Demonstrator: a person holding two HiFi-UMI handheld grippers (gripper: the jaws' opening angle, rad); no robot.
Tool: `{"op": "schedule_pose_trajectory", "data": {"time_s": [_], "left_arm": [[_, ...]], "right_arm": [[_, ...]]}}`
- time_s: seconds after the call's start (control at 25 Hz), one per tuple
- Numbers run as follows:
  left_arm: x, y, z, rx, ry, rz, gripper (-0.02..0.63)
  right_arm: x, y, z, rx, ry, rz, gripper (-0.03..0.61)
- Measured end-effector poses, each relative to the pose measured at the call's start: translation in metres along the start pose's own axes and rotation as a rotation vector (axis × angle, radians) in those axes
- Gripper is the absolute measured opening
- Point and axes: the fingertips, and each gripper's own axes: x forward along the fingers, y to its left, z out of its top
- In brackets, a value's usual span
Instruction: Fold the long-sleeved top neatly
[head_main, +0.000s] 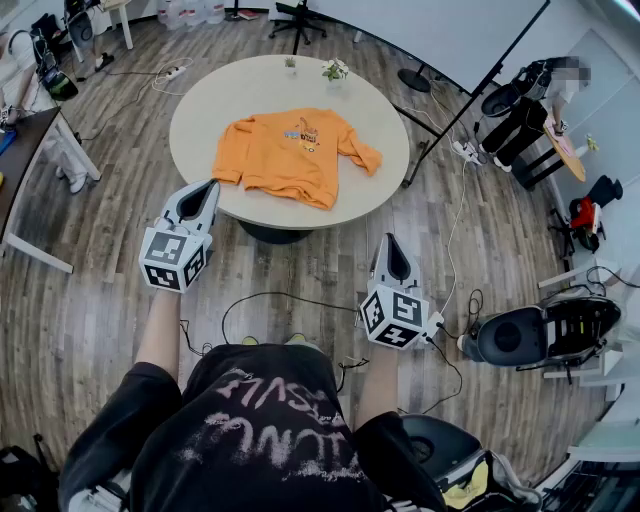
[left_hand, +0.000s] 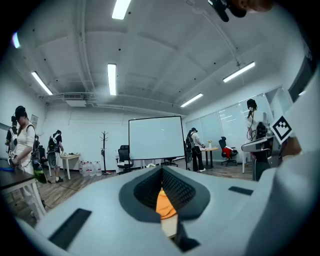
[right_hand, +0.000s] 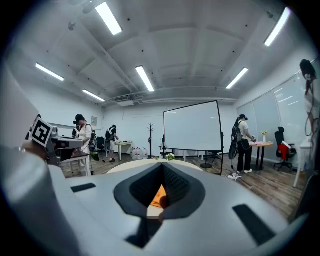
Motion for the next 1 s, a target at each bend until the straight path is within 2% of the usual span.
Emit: {"op": "schedule_pose_trajectory", "data": {"time_s": [0.4,0.6,1.0], "left_arm": [[-0.021,-0.002,-0.006,-0.008,0.009,0.000,0.008],[-0.019,-0.001,-0.007,0.003,0.013,0.004,0.008],[-0.019,0.012,-0.010,0.010,0.012,0.028,0.009]], "right_arm": [[-0.019,0.008,-0.006,0.001,0.012,-0.011,0.003],[-0.018,0.010,-0.003,0.029,-0.010,0.006,0.005],[-0.008,0.019,-0.006,0.008,-0.004,0.015,0.006]]}}
